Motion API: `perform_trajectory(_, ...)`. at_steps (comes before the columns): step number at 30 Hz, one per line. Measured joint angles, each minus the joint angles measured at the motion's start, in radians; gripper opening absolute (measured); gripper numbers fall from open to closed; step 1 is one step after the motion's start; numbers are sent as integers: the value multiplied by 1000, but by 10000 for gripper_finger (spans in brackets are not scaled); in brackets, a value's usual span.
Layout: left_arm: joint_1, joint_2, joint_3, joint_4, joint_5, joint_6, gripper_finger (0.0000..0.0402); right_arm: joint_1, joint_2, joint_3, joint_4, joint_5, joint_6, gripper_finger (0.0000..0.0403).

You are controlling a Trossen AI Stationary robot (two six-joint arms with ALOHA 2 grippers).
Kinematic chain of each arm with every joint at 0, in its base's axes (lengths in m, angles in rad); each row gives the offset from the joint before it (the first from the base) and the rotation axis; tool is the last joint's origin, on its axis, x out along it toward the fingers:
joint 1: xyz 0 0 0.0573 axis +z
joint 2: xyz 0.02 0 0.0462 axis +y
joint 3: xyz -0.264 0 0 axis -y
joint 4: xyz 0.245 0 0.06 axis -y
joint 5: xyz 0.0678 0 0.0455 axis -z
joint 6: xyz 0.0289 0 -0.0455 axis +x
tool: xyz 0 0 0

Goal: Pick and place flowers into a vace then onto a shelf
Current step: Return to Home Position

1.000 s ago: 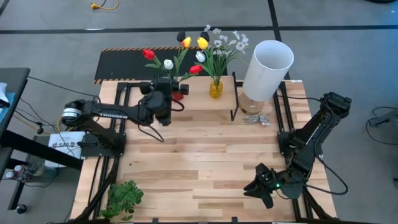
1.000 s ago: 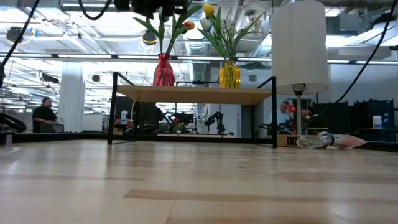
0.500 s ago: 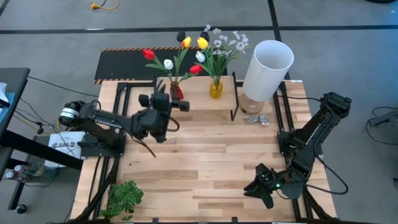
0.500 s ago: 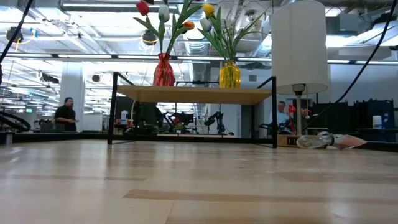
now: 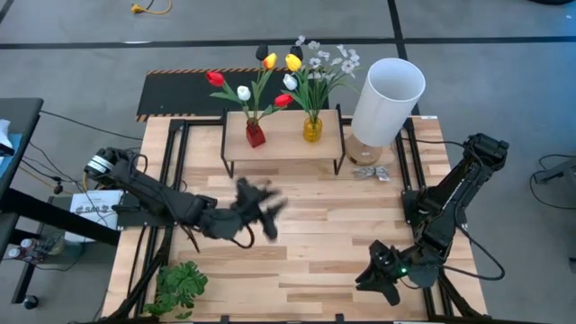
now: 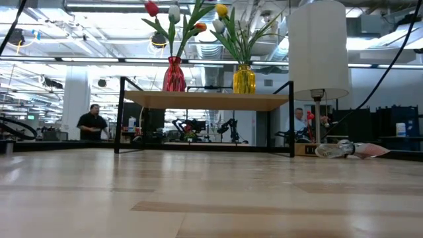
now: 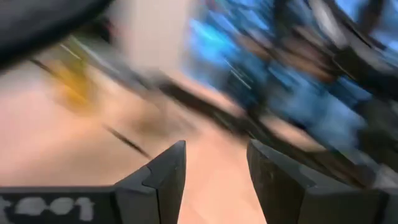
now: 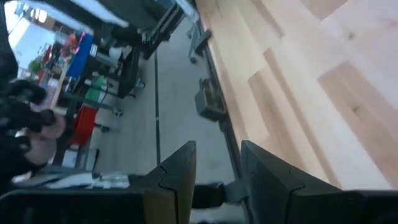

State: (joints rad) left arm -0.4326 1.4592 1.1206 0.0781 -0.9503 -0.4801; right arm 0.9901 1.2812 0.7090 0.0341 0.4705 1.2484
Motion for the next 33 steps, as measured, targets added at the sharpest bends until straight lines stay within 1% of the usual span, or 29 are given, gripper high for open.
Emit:
perform_trajectory(2, 4, 1, 0, -84, 241, -115, 160, 0, 0, 0, 0, -40, 0, 118)
perform_trajectory(3, 5, 1, 0, -111, 344, -163, 160, 0, 0, 0, 0, -65, -1, 118)
perform_trajectory(5, 6, 1, 0, -153, 524, -233, 160, -4, 0, 0, 0, -133, -1, 118)
perform_trajectory(7, 2, 1, 0, -157, 694, -277, 160, -12, 0, 0, 2, -230, -1, 118)
perform_trajectory(9, -6, 1, 0, -136, 853, -334, 160, -29, 0, 0, 14, -362, 0, 118)
perform_trajectory(11, -16, 1, 0, -83, 984, -399, 159, -56, 0, -1, 70, -498, -1, 113)
perform_trajectory(13, -27, 1, 0, 21, 1082, -434, 151, -90, 0, -2, 184, -602, -32, 101)
perform_trajectory(14, -32, 1, 0, 95, 1121, -436, 144, -109, 0, -1, 259, -636, -62, 93)
perform_trajectory(16, -41, 0, 0, 270, 1172, -412, 124, -151, 0, 11, 397, -681, -152, 72)
perform_trajectory(18, -43, -3, 2, 447, 1205, -344, 97, -195, 0, 43, 497, -711, -274, 49)
perform_trajectory(19, -39, -6, 11, 510, 1223, -292, 83, -219, 0, 67, 531, -733, -340, 37)
perform_trajectory(21, -26, -24, 34, 554, 1253, -172, 52, -271, -1, 122, 556, -785, -476, 13)
perform_trajectory(24, 5, -83, 73, 510, 1260, -1, 12, -350, -13, 216, 541, -851, -654, 6)
perform_trajectory(27, 44, -170, 114, 390, 1245, 140, 6, -437, -38, 322, 477, -886, -785, 11)
perform_trajectory(31, 92, -314, 156, 239, 1164, 304, 7, -540, -108, 478, 221, -887, -976, 2)
perform_trajectory(33, 107, -390, 166, 183, 1123, 369, 2, -588, -153, 555, 73, -860, -1056, 2)
